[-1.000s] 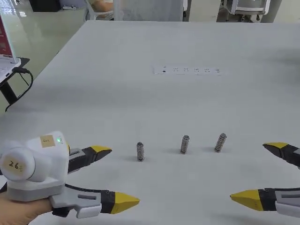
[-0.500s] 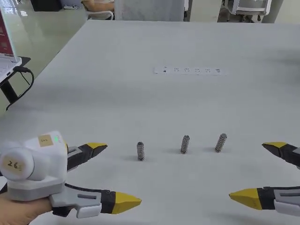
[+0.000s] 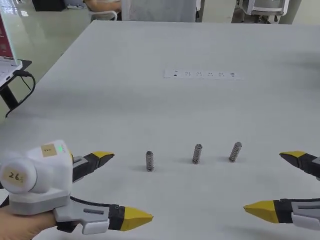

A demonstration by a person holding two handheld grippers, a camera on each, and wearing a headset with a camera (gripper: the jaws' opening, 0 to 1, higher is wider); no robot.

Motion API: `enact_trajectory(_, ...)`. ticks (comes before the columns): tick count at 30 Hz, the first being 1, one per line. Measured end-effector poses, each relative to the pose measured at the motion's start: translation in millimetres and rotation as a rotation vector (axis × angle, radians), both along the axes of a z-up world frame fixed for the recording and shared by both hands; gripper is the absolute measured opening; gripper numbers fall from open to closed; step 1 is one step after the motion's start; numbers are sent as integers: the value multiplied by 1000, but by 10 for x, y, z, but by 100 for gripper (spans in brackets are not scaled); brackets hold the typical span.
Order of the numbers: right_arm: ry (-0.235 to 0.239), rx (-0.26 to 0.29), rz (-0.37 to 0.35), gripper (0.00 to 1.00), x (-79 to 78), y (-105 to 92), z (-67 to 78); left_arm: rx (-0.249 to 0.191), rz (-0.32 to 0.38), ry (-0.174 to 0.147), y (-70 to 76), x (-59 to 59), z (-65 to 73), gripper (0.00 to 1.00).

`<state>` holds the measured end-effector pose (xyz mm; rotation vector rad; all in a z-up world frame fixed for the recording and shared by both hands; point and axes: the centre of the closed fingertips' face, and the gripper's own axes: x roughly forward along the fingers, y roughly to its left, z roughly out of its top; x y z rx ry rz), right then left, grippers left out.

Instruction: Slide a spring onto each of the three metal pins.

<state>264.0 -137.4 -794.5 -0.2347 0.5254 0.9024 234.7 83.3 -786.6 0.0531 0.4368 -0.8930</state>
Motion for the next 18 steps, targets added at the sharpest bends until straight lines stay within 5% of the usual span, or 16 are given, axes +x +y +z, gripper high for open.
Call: enact_trajectory(18,2,-4,-2,99,-21,16,-4,-1,-12,8,-34,-43,-8,98)
